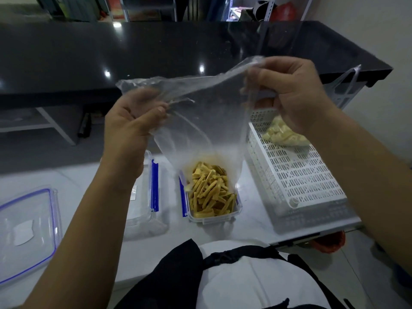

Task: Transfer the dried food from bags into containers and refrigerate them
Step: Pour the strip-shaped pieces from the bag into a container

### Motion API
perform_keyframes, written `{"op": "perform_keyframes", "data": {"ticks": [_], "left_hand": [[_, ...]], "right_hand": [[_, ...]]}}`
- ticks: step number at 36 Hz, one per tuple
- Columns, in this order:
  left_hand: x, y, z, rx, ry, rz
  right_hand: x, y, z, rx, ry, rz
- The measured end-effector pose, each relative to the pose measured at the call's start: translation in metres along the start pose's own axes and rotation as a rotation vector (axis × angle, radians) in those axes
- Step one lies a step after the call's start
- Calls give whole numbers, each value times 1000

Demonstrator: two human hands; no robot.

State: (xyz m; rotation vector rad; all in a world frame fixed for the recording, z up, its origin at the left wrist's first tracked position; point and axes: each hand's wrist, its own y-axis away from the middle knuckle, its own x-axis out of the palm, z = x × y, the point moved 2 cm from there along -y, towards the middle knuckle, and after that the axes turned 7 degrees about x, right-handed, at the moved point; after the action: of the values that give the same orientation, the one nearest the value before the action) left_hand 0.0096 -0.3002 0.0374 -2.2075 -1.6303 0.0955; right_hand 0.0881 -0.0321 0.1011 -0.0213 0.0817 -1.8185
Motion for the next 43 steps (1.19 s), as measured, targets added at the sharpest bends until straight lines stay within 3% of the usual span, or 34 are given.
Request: {"op": "perform_keyframes", "data": {"ticks": [3,7,10,15,18,22,29,33,38,43], "left_hand": [[4,-1,4,-18,-12,-9],[4,1,7,-29,-10,-10],[8,1,8,-34,-26,-9],[12,0,10,-55,-17,11],[26,1,19,-155,-88,174],[63,6,36,-314,-228,415],[172,5,54,-225,-195,462],[231,8,63,-115,-386,613],[284,32,81,-129,-497,908],[315,46,109,-314,-546,987]], "right_hand": [[-2,5,-9,31,144,46],[-10,7,-10,3,95,-55],[-10,12,-15,40,233,-19],[-32,15,-9,81,23,-191],[-48,23,-12,98,9,-251],[-77,35,-26,188,-156,-418],[-159,71,-65,299,-503,-784],[-210,98,-87,321,-570,-987],[-242,138,-122,353,-358,-1187],[-247,165,-158,321,116,-1000]]}}
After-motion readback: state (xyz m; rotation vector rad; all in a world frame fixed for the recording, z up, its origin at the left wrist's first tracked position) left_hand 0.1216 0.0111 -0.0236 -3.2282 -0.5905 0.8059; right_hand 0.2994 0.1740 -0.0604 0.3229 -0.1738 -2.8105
